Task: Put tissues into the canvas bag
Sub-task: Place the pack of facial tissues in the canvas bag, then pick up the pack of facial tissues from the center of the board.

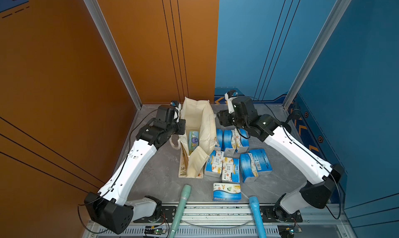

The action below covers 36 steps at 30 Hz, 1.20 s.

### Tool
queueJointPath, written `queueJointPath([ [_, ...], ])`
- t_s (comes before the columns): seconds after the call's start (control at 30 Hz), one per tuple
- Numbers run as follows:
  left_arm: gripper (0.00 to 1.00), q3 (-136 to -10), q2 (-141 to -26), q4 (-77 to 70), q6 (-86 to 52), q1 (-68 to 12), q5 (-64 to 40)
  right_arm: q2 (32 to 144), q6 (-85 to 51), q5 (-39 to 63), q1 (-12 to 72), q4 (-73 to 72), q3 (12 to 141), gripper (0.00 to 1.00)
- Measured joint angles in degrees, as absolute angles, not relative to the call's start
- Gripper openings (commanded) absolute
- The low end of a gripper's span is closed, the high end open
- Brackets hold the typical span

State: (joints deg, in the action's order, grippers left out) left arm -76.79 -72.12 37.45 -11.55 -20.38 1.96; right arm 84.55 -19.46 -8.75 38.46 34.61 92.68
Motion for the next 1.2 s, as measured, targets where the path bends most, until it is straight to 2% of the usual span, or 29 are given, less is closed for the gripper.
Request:
queueJointPath([
  [0.13,0.0,-76.29,-71.99,37.3,-11.42,-20.01,1.56,78.26,-19.51,-10.26,33.06,35.62,83.64,0.59],
  [0.33,0.0,-76.16,-72.01,36.99,-11.42,-19.88,0.91,76.29,-19.46,-10.9,29.12,40.95,74.74,0.6],
  [0.57,0.0,-76.16,-72.01,37.01,-11.42,-19.88,0.69,76.16,-19.51,-9.23,28.86,47.44,69.63,0.64],
  [0.93,0.0,-76.16,-72.07,36.97,-11.42,-19.88,0.08,75.94,-22.48,-6.07,30.81,53.36,61.65,0.65],
  [0.97,0.0,-76.16,-72.07,36.97,-11.42,-19.88,0.01,75.94,-22.76,-5.8,31.07,53.89,61.17,0.67],
  [1.1,0.0,-76.16,-72.07,36.97,-11.42,-19.88,-0.12,75.09,-24.56,-4.58,32.71,55.57,60.18,0.87],
  [1.2,0.0,-76.16,-72.1,36.95,-11.42,-19.77,-0.19,73.12,-25.47,-4.19,33.39,56.16,59.16,0.87],
])
